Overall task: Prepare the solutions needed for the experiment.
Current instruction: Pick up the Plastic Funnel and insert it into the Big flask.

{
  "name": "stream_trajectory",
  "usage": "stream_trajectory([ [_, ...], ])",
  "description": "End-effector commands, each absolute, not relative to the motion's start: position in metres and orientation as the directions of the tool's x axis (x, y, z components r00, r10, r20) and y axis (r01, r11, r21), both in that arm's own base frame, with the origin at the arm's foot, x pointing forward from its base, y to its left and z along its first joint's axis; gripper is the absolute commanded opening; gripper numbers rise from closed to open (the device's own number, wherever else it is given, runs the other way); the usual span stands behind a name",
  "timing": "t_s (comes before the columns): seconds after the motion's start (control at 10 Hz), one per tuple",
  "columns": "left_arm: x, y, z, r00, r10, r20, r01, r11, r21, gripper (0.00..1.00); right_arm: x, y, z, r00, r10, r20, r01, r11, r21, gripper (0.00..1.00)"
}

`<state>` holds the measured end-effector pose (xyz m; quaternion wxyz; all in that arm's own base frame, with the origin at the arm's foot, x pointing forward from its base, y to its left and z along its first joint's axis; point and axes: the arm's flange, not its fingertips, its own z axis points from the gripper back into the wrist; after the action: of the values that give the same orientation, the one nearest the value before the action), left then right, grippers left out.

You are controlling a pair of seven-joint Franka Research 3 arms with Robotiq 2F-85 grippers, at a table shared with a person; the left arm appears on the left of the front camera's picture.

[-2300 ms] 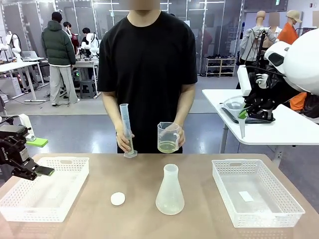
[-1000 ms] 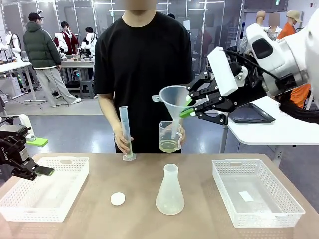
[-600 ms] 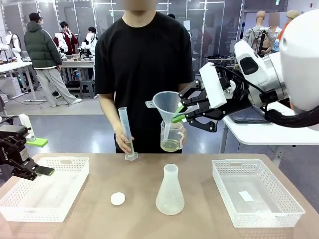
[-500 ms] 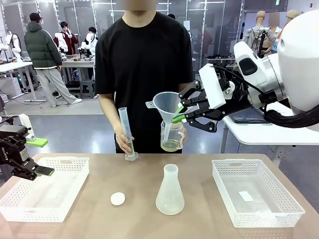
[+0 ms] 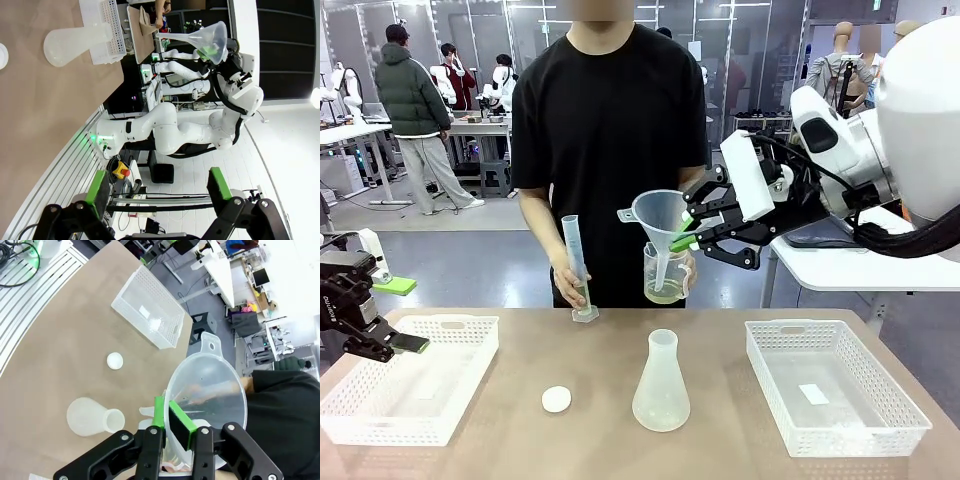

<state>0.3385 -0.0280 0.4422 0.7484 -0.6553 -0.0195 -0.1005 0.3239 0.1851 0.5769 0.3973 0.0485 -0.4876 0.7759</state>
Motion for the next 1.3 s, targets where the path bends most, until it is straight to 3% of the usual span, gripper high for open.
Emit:
stream_trajectory([
  [0.0,0.337,-0.026,0.443,0.977,-0.135,0.167,0.182,0.114,-0.977,1.00,0.334,0.183,0.564,-0.666,0.575,0.476,-0.678,-0.201,-0.707,0.06],
  [1.2,0.337,-0.026,0.443,0.977,-0.135,0.167,0.182,0.114,-0.977,1.00,0.375,0.187,0.490,-0.569,0.573,0.589,-0.783,-0.160,-0.601,0.06],
])
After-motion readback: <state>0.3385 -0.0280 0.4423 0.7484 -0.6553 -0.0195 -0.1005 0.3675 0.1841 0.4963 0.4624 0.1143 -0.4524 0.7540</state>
